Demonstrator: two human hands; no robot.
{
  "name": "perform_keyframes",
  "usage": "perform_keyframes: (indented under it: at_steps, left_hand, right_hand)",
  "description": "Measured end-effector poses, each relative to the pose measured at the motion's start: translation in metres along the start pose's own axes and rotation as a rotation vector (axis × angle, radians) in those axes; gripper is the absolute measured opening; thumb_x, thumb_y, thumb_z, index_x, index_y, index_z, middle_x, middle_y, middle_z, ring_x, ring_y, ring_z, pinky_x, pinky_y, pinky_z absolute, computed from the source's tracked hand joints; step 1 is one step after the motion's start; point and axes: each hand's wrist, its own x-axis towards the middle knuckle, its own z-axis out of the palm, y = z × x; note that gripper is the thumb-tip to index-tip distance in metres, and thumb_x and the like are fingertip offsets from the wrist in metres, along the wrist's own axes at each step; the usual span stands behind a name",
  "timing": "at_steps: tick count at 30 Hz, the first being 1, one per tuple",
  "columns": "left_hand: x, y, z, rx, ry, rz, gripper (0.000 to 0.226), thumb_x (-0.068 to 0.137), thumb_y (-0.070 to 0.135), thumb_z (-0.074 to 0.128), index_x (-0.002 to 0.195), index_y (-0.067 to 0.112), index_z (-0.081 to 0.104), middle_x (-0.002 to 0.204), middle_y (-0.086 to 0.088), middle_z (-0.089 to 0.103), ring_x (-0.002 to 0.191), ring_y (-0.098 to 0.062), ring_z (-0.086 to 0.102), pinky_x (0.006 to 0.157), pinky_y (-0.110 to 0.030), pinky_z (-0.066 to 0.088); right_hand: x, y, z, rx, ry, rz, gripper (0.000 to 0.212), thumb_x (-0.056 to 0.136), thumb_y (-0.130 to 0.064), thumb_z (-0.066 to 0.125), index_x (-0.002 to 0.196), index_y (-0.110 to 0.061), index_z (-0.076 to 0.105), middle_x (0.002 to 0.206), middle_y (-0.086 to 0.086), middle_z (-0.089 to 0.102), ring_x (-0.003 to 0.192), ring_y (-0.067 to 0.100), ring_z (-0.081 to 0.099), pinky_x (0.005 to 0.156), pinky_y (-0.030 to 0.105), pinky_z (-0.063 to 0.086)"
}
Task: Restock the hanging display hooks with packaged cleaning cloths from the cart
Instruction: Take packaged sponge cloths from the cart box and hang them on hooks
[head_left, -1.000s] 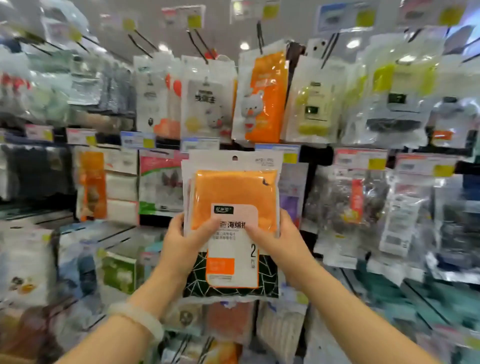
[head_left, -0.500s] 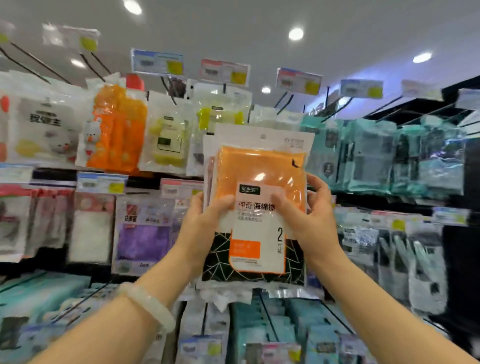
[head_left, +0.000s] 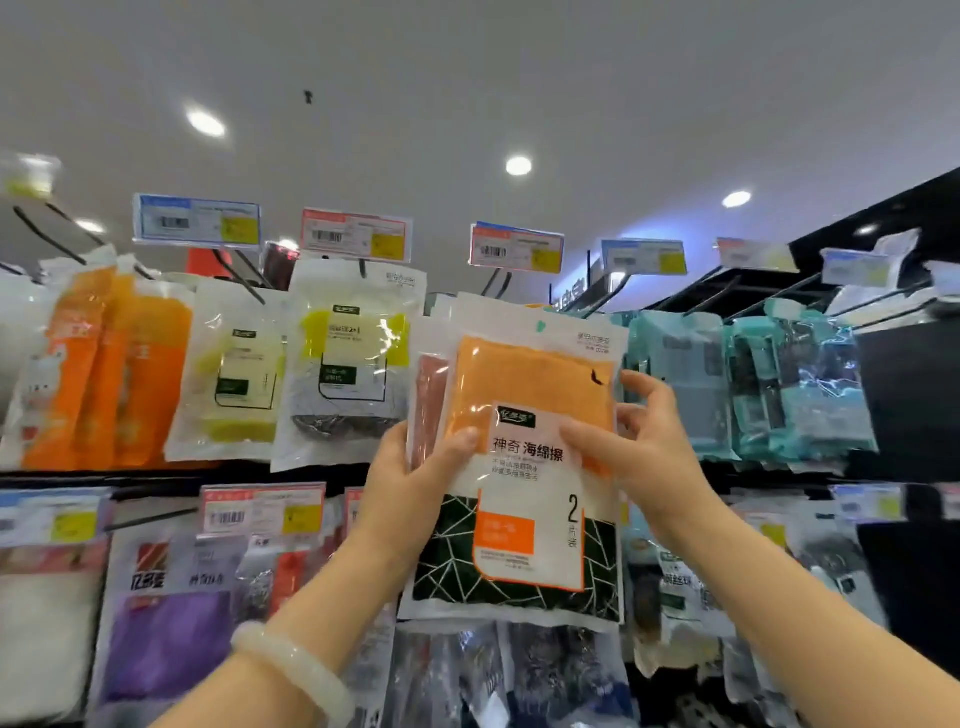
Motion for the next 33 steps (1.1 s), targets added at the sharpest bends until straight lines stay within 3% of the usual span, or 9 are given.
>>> perform_keyframes:
  at_steps: [2,4,8,12,16,19,23,29,33]
  left_hand:
    - [0.009,-0.003,-0.002,0.057,0.019,0.026,0.066,0.066,0.056,0.072,0.119,0.022,0.053,0.108,-0.003,0.068,0.097,-0.019,0.067,0.079,-0.033,0.053]
    - [0.015,-0.007,-0.006,0.098,0.03,0.034,0.056,0.07,0.053,0.066,0.115,0.023,0.054,0.104,0.0,0.069,0.092,-0.015,0.067,0.069,-0.024,0.049]
    - [0.028,-0.009,-0.015,0.123,0.032,0.052,0.042,0.072,0.049,0.068,0.103,0.025,0.056,0.092,-0.001,0.073,0.075,-0.011,0.072,0.058,-0.02,0.053]
    - [0.036,-0.005,-0.014,0.133,0.085,0.075,0.061,0.057,0.067,0.062,0.097,0.021,0.058,0.083,-0.002,0.075,0.072,-0.013,0.073,0.063,-0.027,0.057]
    - [0.046,-0.001,-0.013,0.204,0.261,0.098,0.042,0.088,0.057,0.043,0.088,0.019,0.06,0.071,0.006,0.067,0.057,0.0,0.065,0.044,-0.009,0.043]
    - [0.051,0.006,-0.016,0.312,0.297,0.13,0.034,0.092,0.053,0.041,0.081,0.024,0.055,0.077,0.008,0.064,0.069,-0.001,0.059,0.054,-0.018,0.039]
    - [0.054,0.009,-0.028,0.394,0.331,0.146,0.039,0.095,0.05,0.04,0.084,0.019,0.059,0.083,-0.003,0.066,0.081,-0.02,0.062,0.066,-0.033,0.045]
    - [0.047,0.011,-0.049,0.43,0.43,0.133,0.037,0.095,0.048,0.042,0.086,0.016,0.06,0.083,-0.007,0.069,0.08,-0.027,0.065,0.076,-0.043,0.052]
    - [0.044,0.017,-0.057,0.44,0.455,0.128,0.034,0.095,0.048,0.043,0.088,0.017,0.057,0.085,-0.008,0.07,0.082,-0.028,0.066,0.081,-0.049,0.053]
  right_hand:
    - [0.013,-0.003,-0.003,-0.107,-0.047,-0.088,0.08,0.068,-0.016,0.081,0.122,-0.044,0.029,0.114,-0.004,0.051,0.095,0.015,0.062,0.061,0.023,0.055]
    - [0.026,-0.005,-0.003,-0.144,-0.105,-0.141,0.072,0.066,-0.016,0.081,0.112,-0.05,0.038,0.114,-0.007,0.051,0.093,0.014,0.062,0.061,0.022,0.055]
    - [0.049,-0.005,-0.001,0.019,-0.156,-0.094,0.058,0.055,-0.02,0.081,0.105,-0.036,0.057,0.109,0.0,0.059,0.087,0.017,0.067,0.062,0.023,0.056]
    - [0.064,0.002,0.003,0.171,-0.215,-0.033,0.058,0.051,-0.02,0.079,0.106,-0.03,0.061,0.109,0.001,0.059,0.088,0.023,0.067,0.069,0.03,0.059]
    - [0.078,0.0,0.009,0.216,-0.259,-0.004,0.059,0.051,-0.018,0.078,0.105,-0.035,0.059,0.117,0.001,0.056,0.099,0.033,0.065,0.075,0.04,0.06]
    - [0.085,-0.005,0.013,0.194,-0.292,0.005,0.061,0.052,-0.019,0.078,0.106,-0.037,0.056,0.12,-0.001,0.052,0.103,0.033,0.063,0.082,0.045,0.058]
    - [0.102,-0.008,0.012,0.245,-0.29,0.055,0.062,0.059,-0.008,0.078,0.112,-0.029,0.053,0.116,0.001,0.051,0.097,0.035,0.066,0.076,0.045,0.059]
    - [0.128,-0.006,0.004,0.309,-0.277,0.079,0.065,0.065,0.002,0.074,0.121,-0.019,0.049,0.115,0.009,0.051,0.075,0.029,0.072,0.056,0.031,0.059]
    - [0.143,-0.006,0.002,0.266,-0.266,0.028,0.063,0.062,-0.005,0.075,0.117,-0.022,0.05,0.121,0.009,0.048,0.078,0.027,0.071,0.058,0.027,0.058]
